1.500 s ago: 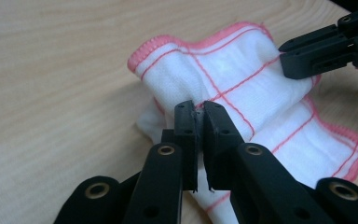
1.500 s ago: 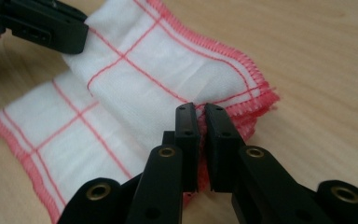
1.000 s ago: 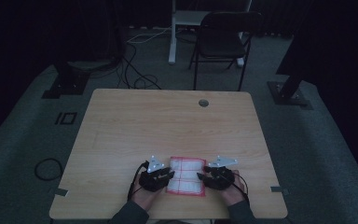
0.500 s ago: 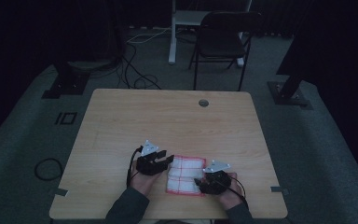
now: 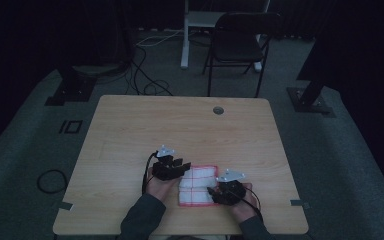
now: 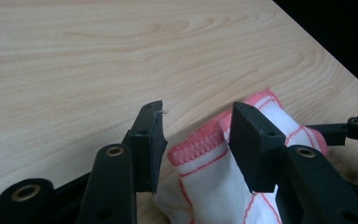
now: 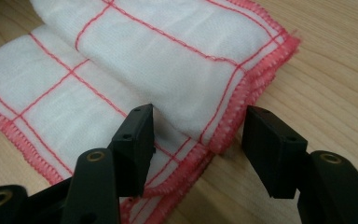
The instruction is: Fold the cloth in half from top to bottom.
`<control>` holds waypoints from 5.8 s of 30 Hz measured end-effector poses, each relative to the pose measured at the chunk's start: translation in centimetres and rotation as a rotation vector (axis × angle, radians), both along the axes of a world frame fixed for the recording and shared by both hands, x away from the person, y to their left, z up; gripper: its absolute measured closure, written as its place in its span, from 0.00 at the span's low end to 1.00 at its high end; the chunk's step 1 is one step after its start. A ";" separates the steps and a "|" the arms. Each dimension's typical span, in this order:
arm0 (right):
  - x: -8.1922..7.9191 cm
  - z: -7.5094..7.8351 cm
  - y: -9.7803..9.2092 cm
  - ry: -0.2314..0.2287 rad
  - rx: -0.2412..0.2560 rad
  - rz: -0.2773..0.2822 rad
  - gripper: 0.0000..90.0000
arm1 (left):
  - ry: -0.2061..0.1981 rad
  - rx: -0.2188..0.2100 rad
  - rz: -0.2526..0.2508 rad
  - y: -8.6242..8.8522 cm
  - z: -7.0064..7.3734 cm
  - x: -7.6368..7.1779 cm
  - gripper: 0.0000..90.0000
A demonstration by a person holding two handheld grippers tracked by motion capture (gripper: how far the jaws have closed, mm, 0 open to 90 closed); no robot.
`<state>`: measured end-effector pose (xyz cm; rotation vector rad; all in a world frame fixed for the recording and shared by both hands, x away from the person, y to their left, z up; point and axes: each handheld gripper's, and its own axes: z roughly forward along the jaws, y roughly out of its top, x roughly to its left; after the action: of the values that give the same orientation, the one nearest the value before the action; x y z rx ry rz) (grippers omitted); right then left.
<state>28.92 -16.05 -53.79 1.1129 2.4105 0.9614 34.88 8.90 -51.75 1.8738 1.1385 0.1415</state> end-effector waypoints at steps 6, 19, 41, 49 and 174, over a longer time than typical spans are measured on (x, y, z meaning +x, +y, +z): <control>-0.2 0.2 -0.1 -0.001 0.001 0.016 0.47 | 0.004 0.007 0.004 0.1 0.0 -0.5 0.71; -0.1 1.8 -1.4 -0.044 0.045 -0.012 0.45 | -0.058 0.014 -0.065 -0.3 0.7 -2.9 0.92; 0.9 3.0 -1.8 -0.081 0.061 -0.047 0.47 | -0.063 0.010 -0.171 -0.8 -0.9 -6.7 0.92; 1.8 3.8 -1.2 -0.100 0.072 -0.061 0.53 | -0.058 0.024 -0.208 -1.1 -1.6 -7.9 0.92; 4.7 1.4 -3.2 -0.045 0.179 -0.133 0.69 | -0.107 0.171 0.097 5.2 -0.9 -1.2 0.80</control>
<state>33.57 -19.23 -52.40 1.2805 2.2179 1.1616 33.67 14.11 -52.69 1.9352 1.1741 0.4010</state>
